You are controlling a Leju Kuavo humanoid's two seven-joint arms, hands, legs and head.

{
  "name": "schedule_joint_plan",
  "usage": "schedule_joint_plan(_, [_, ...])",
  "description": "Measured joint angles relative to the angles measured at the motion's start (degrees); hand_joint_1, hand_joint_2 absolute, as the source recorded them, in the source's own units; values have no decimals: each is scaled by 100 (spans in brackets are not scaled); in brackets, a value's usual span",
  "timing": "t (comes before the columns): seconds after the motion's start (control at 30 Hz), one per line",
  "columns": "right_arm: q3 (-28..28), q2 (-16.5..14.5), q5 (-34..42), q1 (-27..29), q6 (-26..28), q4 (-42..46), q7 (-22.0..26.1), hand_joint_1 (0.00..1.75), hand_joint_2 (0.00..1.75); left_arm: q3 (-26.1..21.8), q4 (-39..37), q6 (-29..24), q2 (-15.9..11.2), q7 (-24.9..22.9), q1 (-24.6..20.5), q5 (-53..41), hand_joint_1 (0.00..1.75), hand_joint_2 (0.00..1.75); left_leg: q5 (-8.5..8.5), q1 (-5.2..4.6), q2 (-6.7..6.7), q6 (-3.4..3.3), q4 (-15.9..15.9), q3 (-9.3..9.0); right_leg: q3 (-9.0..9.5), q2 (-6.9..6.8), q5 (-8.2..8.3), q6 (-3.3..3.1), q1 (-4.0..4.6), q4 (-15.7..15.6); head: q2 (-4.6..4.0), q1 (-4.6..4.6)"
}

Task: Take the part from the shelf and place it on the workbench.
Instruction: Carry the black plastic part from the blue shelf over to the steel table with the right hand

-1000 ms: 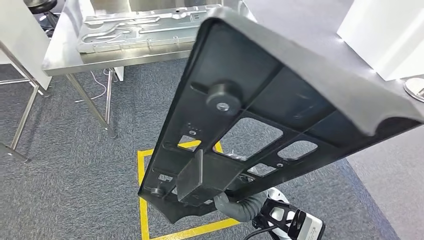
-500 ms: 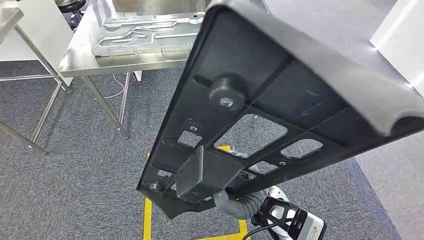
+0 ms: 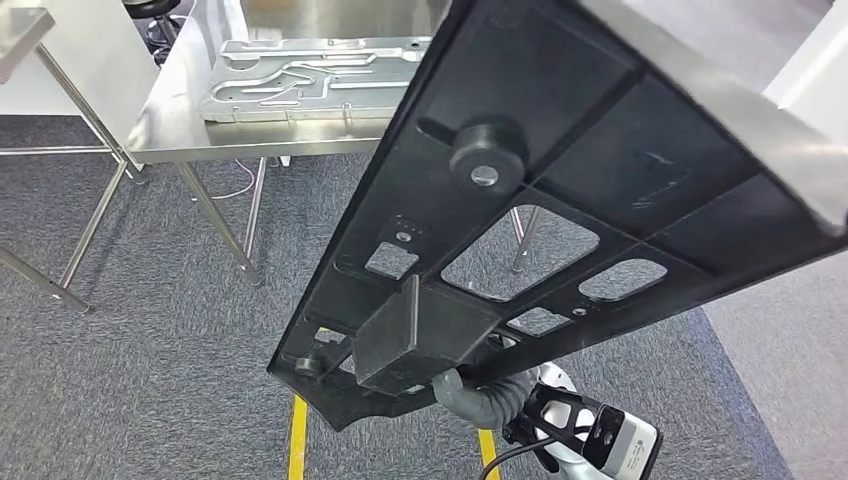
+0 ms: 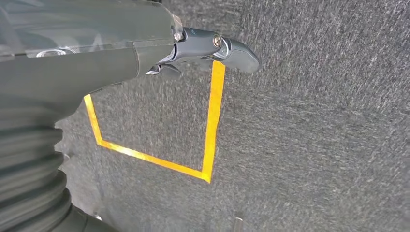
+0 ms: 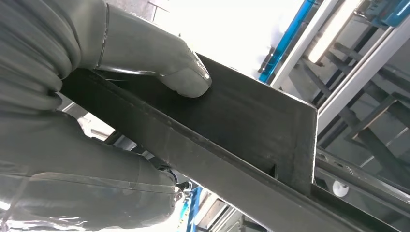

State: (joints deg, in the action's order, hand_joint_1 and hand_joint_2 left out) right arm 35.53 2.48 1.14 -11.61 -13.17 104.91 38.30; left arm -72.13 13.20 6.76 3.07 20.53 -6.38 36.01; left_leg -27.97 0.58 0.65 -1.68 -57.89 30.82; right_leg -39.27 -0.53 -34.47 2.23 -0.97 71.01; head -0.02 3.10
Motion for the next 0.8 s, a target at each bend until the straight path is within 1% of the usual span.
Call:
schedule_joint_plan(0.07, [-7, 8, 1, 18, 9, -3, 14, 175, 175, 0, 0, -2, 2, -1, -2, 1, 0, 175, -134, 3, 25, 48, -12, -150, 103, 10, 611, -31, -11, -682, 0, 1])
schedule_joint_plan(0.1, [-10, 15, 0, 33, 14, -7, 24, 175, 175, 0, 0, -3, 3, 1, -5, 0, 0, 175, -196, -2, 37, 81, -17, -202, 149, 16, 831, -63, -3, -931, 0, -1])
schedule_joint_plan(0.13, [-16, 24, 1, 52, 22, -9, 35, 175, 175, 0, 0, -5, 3, 1, -7, -1, 0, 175, -246, -9, 45, 119, -18, -244, 175, 24, 974, -103, 7, -1070, 0, -1])
schedule_joint_plan(0.17, [-21, 31, 3, 65, 31, -11, 43, 175, 175, 0, 0, -8, 3, 2, -10, 0, 0, 175, -268, -15, 52, 160, -37, -288, 187, 30, 989, -145, 20, -1107, 0, -2])
schedule_joint_plan(0.2, [-25, 34, 4, 72, 39, -10, 46, 175, 175, 0, 0, -10, 3, 2, -14, -1, 0, 175, -270, -13, 55, 197, -60, -302, 226, 38, 969, -191, 26, -1112, 0, -2])
schedule_joint_plan(0.23, [-27, 36, 5, 79, 46, -4, 49, 175, 175, 0, 0, -11, 4, 1, -21, -1, 0, 175, -258, -5, 48, 230, -144, -298, 283, 43, 969, -233, 23, -1134, 0, -2])
schedule_joint_plan(0.27, [-28, 35, 5, 78, 50, 0, 49, 175, 175, 0, 0, -11, 7, 2, -29, -1, 0, 175, -245, 2, 36, 257, -305, -242, 349, 45, 939, -274, 19, -1159, 0, -1])
schedule_joint_plan(0.3, [-28, 35, 5, 80, 52, 5, 50, 175, 175, 0, 0, -13, 10, 1, -37, -3, 0, 175, -272, 11, 25, 281, -543, -118, 417, 46, 908, -310, 16, -1179, 0, -1])
schedule_joint_plan(0.33, [-28, 36, 5, 86, 51, 9, 50, 175, 175, 0, 0, -14, 13, 1, -42, -3, 0, 175, -351, 15, 13, 302, -852, 70, 475, 42, 871, -338, 18, -1194, 0, -2])
schedule_joint_plan(0.4, [-28, 35, 5, 105, 43, 9, 50, 175, 175, 0, 0, -18, 14, 2, -34, -5, 0, 175, -643, 16, 3, 329, -1463, 528, 560, 49, 789, -366, 27, -1199, 0, -1])
schedule_joint_plan(0.43, [-28, 36, 5, 120, 39, 8, 50, 175, 175, 0, 0, -22, 14, 2, -25, -4, 0, 175, -752, 16, 0, 333, -1619, 704, 607, 54, 744, -370, 32, -1199, 0, -1])
schedule_joint_plan(0.47, [-28, 35, 4, 131, 37, 8, 50, 175, 175, 0, 0, -26, 14, 1, -16, -3, 0, 175, -758, 16, -3, 330, -1606, 797, 663, 60, 698, -370, 36, -1199, 0, 0])
schedule_joint_plan(0.5, [-28, 35, 4, 137, 36, 8, 50, 175, 175, 0, 0, -30, 15, 1, -11, -2, 0, 175, -628, 14, -8, 314, -1414, 796, 727, 64, 650, -365, 40, -1199, 0, 0])
schedule_joint_plan(0.57, [-28, 34, 4, 141, 28, 8, 50, 175, 175, 0, 0, -32, 10, -1, -6, -1, 0, 175, -83, -9, -46, 237, -718, 632, 864, 61, 549, -342, 48, -1202, 0, -1])
schedule_joint_plan(0.6, [-28, 35, 5, 143, 20, 8, 50, 175, 175, 0, 0, -34, 7, -1, -7, -2, 0, 175, 79, -32, -70, 196, -437, 558, 912, 63, 505, -319, 53, -1206, 0, -1])
schedule_joint_plan(0.63, [-28, 35, 5, 146, 11, 8, 50, 175, 175, 0, 0, -36, 4, -1, -8, -3, 0, 175, 179, -57, -92, 156, -258, 505, 945, 63, 466, -285, 56, -1223, 0, -2])
schedule_joint_plan(0.67, [-27, 36, 5, 151, 5, 8, 50, 175, 175, -1, 0, -37, 3, 0, -6, 0, 0, 175, 192, -77, -101, 122, -187, 489, 971, 63, 457, -245, 60, -1211, 0, -2])
schedule_joint_plan(0.7, [-27, 36, 5, 154, 2, 13, 50, 175, 175, -1, 0, -38, 3, 0, -6, 2, 0, 175, 161, -76, -94, 85, -156, 461, 993, 64, 463, -200, 67, -1201, 0, -2])
schedule_joint_plan(0.73, [-27, 36, 5, 156, 2, 19, 50, 175, 175, -1, 0, -37, 2, 0, -3, 6, 0, 175, 207, -65, -83, 47, -114, 403, 1016, 60, 461, -160, 68, -1168, 0, -2])
schedule_joint_plan(0.77, [-28, 37, 6, 155, 3, 27, 50, 175, 175, -1, 0, -37, 2, 0, -3, 10, 0, 175, 229, -51, -73, 10, -75, 342, 1020, 59, 451, -127, 67, -1076, 0, -2])
schedule_joint_plan(0.8, [-29, 37, 6, 151, 2, 35, 50, 175, 175, -1, 0, -36, 2, -1, -8, 10, 0, 175, 225, -37, -66, -20, -55, 275, 963, 60, 388, -98, 63, -922, 0, -2])
